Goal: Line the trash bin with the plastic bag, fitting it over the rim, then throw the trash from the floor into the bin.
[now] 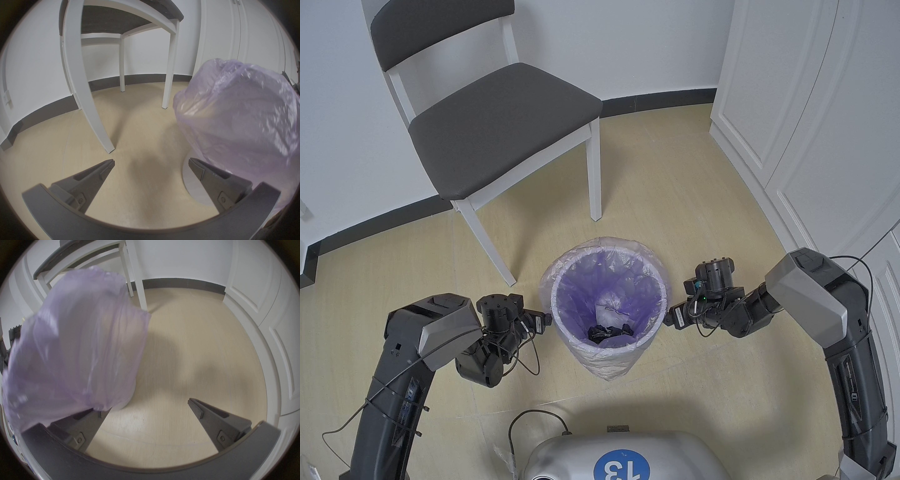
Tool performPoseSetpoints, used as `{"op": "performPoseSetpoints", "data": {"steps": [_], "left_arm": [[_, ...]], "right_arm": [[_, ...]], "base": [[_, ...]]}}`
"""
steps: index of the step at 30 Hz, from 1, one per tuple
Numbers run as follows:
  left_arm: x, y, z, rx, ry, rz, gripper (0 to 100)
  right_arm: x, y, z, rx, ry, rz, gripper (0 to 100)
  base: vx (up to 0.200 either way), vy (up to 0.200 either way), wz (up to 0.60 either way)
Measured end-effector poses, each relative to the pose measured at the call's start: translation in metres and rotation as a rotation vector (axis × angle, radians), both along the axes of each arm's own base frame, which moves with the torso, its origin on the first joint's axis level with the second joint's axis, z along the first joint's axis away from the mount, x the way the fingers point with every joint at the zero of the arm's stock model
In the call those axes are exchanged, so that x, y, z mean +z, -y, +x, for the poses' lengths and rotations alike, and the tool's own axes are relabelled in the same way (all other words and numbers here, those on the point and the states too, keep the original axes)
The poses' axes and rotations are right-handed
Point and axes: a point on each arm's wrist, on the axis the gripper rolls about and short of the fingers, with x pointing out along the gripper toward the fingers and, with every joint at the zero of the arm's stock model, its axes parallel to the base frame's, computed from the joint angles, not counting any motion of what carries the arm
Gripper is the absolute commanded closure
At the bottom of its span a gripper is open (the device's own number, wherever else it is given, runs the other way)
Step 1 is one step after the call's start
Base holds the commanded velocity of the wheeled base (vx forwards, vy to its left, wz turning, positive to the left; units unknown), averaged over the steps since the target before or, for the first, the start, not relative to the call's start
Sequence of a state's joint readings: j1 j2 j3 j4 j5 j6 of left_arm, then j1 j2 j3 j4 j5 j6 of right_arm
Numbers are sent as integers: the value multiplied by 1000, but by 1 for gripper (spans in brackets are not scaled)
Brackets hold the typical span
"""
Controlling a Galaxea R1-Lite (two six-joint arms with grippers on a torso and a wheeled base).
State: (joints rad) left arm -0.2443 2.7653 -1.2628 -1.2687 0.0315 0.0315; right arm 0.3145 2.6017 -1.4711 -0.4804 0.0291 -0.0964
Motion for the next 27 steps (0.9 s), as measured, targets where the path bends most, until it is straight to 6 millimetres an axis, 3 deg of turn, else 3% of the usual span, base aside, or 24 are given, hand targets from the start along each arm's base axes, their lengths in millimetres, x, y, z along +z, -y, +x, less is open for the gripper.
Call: {"op": "performPoseSetpoints", "data": {"steps": [8, 21, 27], "left_arm": [[11, -18, -34, 25, -40, 13, 0], [82, -41, -109, 44, -1, 6, 0], [96, -38, -115, 55, 25, -17, 0]], "right_arm": [[27, 20, -26, -22, -31, -12, 0], [93, 59, -104, -70, 10, -8, 0], [103, 68, -125, -98, 141, 39, 0]], "base": [[0, 0, 0], [0, 0, 0], [0, 0, 0]]}}
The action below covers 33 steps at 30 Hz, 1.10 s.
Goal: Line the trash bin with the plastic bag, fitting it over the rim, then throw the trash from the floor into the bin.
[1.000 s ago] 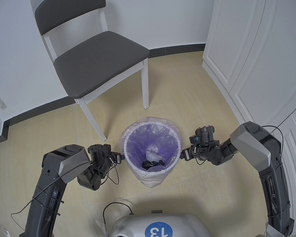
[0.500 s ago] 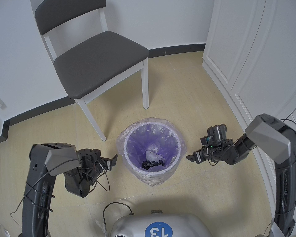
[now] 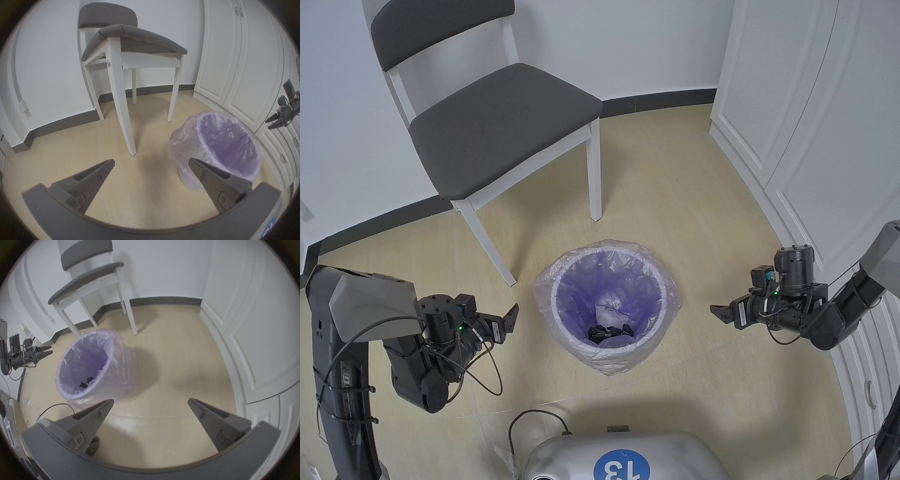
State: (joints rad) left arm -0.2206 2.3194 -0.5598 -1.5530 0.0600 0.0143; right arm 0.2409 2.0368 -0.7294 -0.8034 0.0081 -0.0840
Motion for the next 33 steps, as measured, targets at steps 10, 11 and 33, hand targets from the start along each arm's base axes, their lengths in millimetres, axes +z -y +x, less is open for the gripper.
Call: {"op": "performPoseSetpoints", "data": {"steps": [10, 11, 33], "left_arm": [[-11, 24, 46, -18, 104, -77, 0], [-14, 26, 51, -21, 111, -79, 0], [-85, 39, 143, -54, -1, -110, 0]], "right_arm": [[-7, 19, -30, -43, 63, 27, 0], [-7, 20, -31, -45, 67, 30, 0], [-13, 9, 16, -13, 173, 83, 0]], "base": [[0, 0, 0], [0, 0, 0], [0, 0, 0]]}}
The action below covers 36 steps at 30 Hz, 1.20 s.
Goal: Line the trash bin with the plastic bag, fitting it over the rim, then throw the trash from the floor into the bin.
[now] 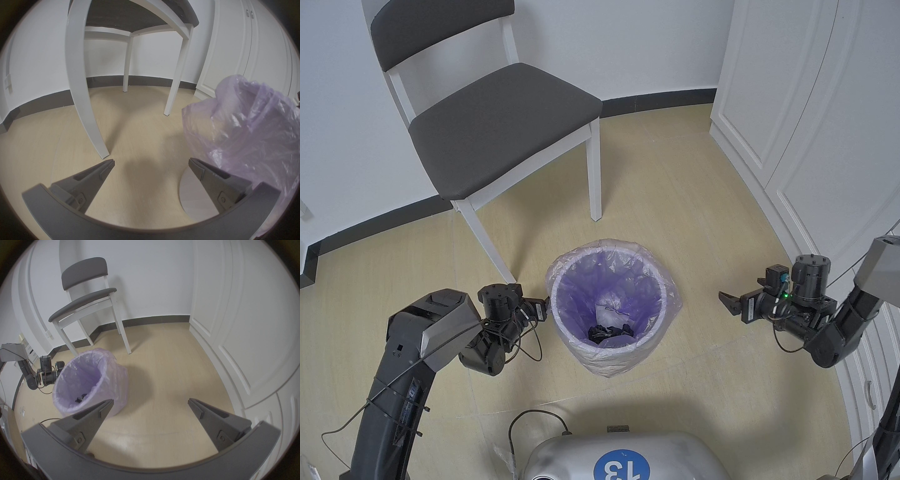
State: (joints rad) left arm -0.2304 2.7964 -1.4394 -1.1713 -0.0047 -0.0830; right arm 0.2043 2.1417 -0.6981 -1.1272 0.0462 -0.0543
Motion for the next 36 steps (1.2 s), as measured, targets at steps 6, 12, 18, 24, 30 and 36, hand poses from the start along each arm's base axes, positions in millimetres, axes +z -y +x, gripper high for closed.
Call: {"op": "performPoseSetpoints", "data": {"steps": [6, 12, 18, 24, 30, 36], "left_arm": [[3, -15, -11, 26, -33, 9, 0], [20, -37, -24, 68, -33, 21, 0], [30, -48, -33, 96, -13, 37, 0], [33, -51, -38, 99, -3, 54, 0], [39, -51, -43, 99, 7, 56, 0], [48, -53, -54, 100, 20, 54, 0]], "right_arm": [[-13, -21, 45, 25, 21, 31, 0], [-39, -35, 76, 61, -40, 80, 0], [-67, -43, 88, 113, -123, 154, 0], [-88, -50, 106, 118, -176, 150, 0], [-101, -56, 125, 117, -231, 139, 0], [-112, -59, 141, 117, -261, 125, 0]], "base": [[0, 0, 0], [0, 0, 0], [0, 0, 0], [0, 0, 0], [0, 0, 0], [0, 0, 0]]}}
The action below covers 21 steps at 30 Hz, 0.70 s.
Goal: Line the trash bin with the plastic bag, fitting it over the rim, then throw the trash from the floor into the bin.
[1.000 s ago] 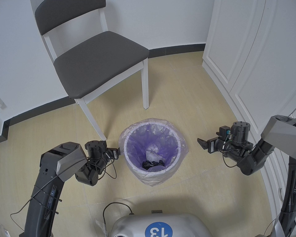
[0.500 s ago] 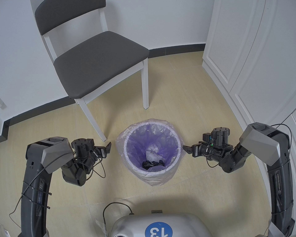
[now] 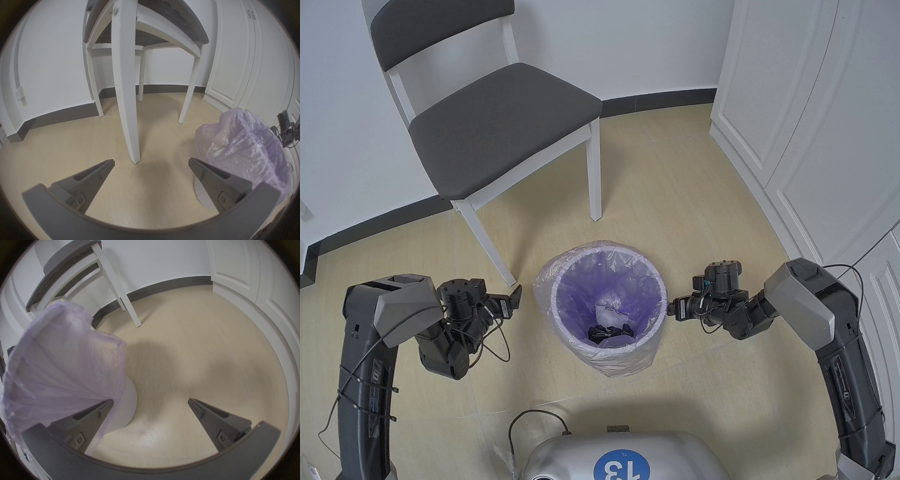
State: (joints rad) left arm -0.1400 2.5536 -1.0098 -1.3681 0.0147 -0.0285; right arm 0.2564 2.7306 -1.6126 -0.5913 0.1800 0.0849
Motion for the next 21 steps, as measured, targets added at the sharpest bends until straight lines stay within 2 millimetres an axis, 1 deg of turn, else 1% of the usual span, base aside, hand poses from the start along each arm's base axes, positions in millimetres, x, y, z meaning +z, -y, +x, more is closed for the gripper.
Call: {"op": "performPoseSetpoints", "data": {"steps": [3, 6, 10, 13, 15, 18, 21], "left_arm": [[5, 0, -6, -2, 6, -1, 0], [12, 0, -14, -7, 15, -1, 0], [21, 2, -27, -14, 22, -2, 0], [26, 3, -39, -23, 25, -1, 0], [29, 4, -49, -30, 19, 2, 0], [38, 7, -69, -49, 10, 11, 0], [49, 9, -86, -66, 8, 17, 0]], "right_arm": [[-3, 3, 1, -5, -12, -6, 0], [-1, 13, -4, -18, -35, -14, 0], [12, 27, -19, -37, -68, -31, 0], [29, 41, -36, -50, -86, -51, 0], [44, 50, -49, -58, -85, -64, 0], [74, 67, -71, -74, -63, -84, 0], [98, 80, -92, -86, -38, -106, 0]], "base": [[0, 0, 0], [0, 0, 0], [0, 0, 0], [0, 0, 0], [0, 0, 0], [0, 0, 0], [0, 0, 0]]}}
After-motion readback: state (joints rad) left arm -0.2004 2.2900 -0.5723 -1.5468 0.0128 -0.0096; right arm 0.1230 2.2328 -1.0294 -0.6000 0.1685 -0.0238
